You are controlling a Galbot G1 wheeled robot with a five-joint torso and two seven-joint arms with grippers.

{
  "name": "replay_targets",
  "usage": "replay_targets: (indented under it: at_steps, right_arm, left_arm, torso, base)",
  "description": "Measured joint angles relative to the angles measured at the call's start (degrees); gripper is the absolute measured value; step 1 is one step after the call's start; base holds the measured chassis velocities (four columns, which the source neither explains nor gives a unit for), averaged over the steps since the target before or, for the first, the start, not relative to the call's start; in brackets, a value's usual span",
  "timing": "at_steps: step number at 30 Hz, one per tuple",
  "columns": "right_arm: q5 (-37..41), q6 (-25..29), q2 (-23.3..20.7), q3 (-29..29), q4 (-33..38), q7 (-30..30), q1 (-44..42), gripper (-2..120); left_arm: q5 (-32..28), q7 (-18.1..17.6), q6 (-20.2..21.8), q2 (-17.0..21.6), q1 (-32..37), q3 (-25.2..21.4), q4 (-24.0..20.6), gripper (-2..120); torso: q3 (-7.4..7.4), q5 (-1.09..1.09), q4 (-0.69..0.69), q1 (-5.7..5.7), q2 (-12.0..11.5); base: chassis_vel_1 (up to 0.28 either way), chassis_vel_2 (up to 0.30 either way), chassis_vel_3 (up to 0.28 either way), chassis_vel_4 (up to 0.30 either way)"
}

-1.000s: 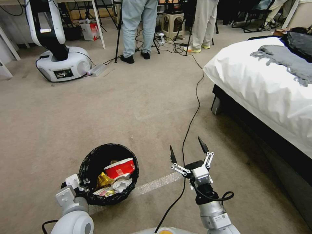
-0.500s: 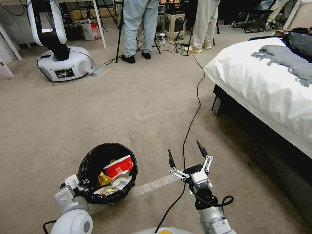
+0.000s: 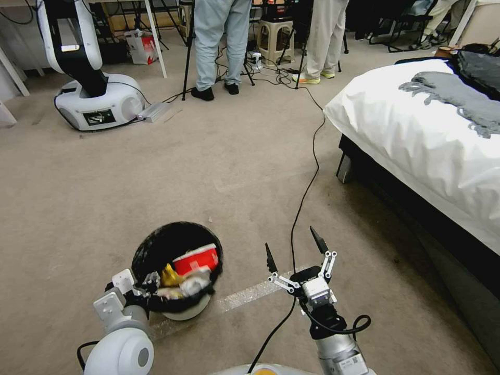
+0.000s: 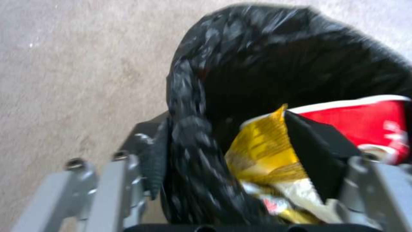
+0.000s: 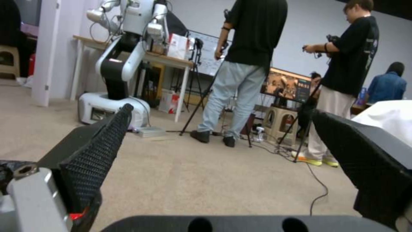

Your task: Pick up the trash bin, then pick up the garbage from the floor and place it into the trash bin.

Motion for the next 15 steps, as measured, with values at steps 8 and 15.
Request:
replay_targets:
  at_steps: [8,15]
  right_arm:
    - [0.0,0.3,-0.5,-1.0,-0.8,-0.5,0.7,100]
    - [0.0,0.3,-0.6,-1.1,-0.8,-0.9,0.7,100]
  left_arm:
    - [0.1,0.2,0.1,-0.3,-0.6,-1.0,-1.4,95]
    - [0.0,0.2,0.1,-0.4,-1.0,-1.3,-1.7,98]
  torso:
    - [-0.01,0.02,0.02,0.00,0.0]
    - [-0.01,0.02,0.01,0.00,0.0]
  base:
    - [0.000,0.000,0.000,0.000]
    - [0.000,0.000,0.000,0.000]
